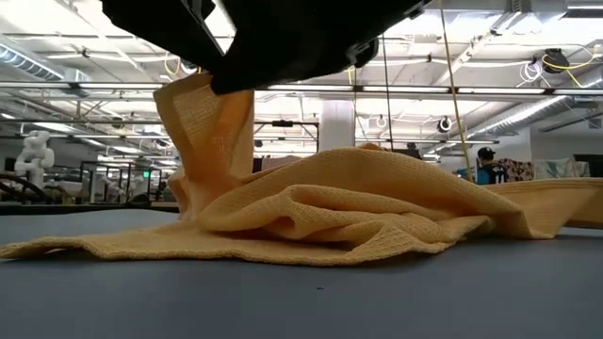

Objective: Roll towel into tight, uniform cylinder
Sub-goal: Fold the orange microfiber cloth

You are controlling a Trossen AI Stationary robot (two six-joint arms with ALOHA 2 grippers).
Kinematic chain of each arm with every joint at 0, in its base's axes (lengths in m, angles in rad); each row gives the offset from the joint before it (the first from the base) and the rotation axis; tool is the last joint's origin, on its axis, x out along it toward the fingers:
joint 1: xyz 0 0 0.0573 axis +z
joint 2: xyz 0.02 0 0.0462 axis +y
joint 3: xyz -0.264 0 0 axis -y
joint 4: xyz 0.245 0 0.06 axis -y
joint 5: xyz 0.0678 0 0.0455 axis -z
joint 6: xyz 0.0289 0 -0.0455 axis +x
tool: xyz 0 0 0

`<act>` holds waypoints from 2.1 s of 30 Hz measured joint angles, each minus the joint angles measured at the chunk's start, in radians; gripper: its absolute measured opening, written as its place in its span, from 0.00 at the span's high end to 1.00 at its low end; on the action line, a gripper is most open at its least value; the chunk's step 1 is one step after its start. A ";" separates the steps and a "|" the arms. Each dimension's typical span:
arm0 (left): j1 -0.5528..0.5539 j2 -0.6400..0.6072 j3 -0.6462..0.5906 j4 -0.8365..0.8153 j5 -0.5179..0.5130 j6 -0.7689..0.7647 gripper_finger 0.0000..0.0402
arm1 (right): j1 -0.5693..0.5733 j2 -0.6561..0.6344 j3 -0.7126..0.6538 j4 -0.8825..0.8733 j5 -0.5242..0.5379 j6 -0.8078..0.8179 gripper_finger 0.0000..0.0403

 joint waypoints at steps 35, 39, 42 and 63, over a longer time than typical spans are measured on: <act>-0.406 0.206 -0.198 0.241 -0.341 -0.486 0.56 | -0.007 0.021 0.039 -0.032 -0.111 0.196 0.99; -0.384 0.258 -0.198 0.277 -0.220 -0.464 0.56 | -0.017 0.021 0.039 -0.033 -0.150 0.202 0.99; -0.368 0.287 -0.198 0.329 -0.214 -0.462 0.56 | -0.021 0.021 0.039 -0.033 -0.164 0.202 0.99; -0.292 0.252 -0.198 0.274 -0.269 -0.356 0.96 | -0.027 0.020 0.039 -0.034 -0.203 0.310 0.99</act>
